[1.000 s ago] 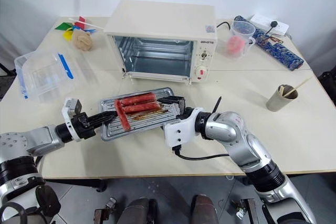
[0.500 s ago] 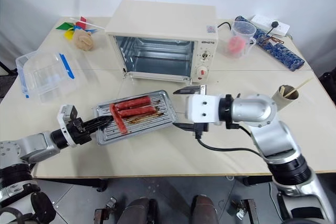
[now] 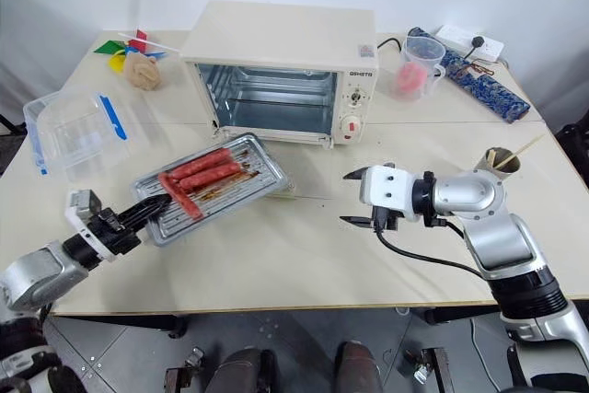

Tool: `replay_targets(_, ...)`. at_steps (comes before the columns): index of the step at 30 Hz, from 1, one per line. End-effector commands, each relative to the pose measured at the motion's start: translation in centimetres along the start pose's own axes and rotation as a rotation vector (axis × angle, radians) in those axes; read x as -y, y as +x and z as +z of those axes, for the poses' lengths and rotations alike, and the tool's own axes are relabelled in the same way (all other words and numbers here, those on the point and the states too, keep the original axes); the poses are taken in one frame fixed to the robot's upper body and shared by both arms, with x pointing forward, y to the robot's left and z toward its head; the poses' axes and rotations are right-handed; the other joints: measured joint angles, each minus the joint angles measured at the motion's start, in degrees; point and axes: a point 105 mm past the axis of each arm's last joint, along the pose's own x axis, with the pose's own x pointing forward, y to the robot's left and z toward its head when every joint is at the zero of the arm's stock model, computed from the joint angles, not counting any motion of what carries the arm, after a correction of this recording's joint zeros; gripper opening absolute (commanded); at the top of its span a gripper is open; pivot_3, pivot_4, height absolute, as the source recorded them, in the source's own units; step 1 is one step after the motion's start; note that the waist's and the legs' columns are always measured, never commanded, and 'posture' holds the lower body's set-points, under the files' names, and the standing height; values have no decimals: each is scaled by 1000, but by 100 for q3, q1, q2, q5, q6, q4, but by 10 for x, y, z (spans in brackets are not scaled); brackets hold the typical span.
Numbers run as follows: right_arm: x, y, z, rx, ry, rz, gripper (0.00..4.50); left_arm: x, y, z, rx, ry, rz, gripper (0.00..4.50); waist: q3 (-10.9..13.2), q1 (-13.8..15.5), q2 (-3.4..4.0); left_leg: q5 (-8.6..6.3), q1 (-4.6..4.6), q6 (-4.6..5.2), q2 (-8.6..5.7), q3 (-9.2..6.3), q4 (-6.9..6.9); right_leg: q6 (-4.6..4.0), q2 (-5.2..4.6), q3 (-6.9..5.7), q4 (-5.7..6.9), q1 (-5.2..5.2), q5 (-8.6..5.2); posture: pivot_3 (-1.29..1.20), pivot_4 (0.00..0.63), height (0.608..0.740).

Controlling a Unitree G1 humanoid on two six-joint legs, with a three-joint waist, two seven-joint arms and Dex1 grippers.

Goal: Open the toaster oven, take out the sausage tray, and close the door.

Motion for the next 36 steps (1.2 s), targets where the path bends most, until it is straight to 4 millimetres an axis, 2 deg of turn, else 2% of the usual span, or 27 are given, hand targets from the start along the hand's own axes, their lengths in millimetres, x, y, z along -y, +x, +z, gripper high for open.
replay_targets(1, 7, 2, -9, 4, -6, -47, 2558, 17, -15, 7, 113, 21, -55, 0, 0, 0, 0, 0, 0, 0, 0, 1, 1, 0, 0, 1, -1, 0, 0, 0, 150, 740)
replay_targets(7, 14, 18, -25, -2, -18, -91, 570, 12, -34, 10, 218, 36, -12, 0, -1, 8, -1, -1, 0, 2, -2, 18, 12, -1, 0, 4, -3, 3, 1, 0, 150, 740)
replay_targets(8, 14, 23, -28, -2, -18, -94, 115, 12, -39, 13, 247, 36, -10, 0, -1, 7, -1, -1, 0, 2, -2, 18, 12, -1, 0, 5, -5, 4, 0, 0, 150, 740)
replay_targets(9, 13, 26, -30, -3, -19, -93, 22, 12, -42, 14, 267, 36, -8, 0, -1, 0, -1, -1, 0, 2, -2, 19, 12, -2, 0, 5, -6, 4, 0, 0, 150, 740)
replay_targets(16, 10, 36, -32, 28, -21, -89, 22, 2, -63, 18, 375, 9, 33, 0, -1, 10, -1, -1, -1, 2, -2, 20, 11, -2, 1, 4, -10, 6, 0, 0, 150, 740)
replay_targets(23, 6, 44, -28, 54, -17, -81, 22, -5, -69, 16, 416, -19, 42, 0, -1, 1, -1, -1, -1, 3, -2, 20, 12, -2, 2, 2, -19, 10, 0, 0, 150, 740)
replay_targets(31, 4, 57, -26, 73, -5, -83, 22, -8, -78, 26, 486, -42, 51, 0, -1, -2, -1, -1, -1, 3, -1, 20, 11, -2, 4, 3, -24, 11, 0, 0, 150, 740)
replay_targets(36, 7, 63, -21, 95, -9, -78, 22, -12, -83, 26, 508, -55, 70, 0, -1, -4, -1, -2, -1, 2, -1, 20, 10, -2, 4, 3, -27, 11, 0, 0, 150, 740)
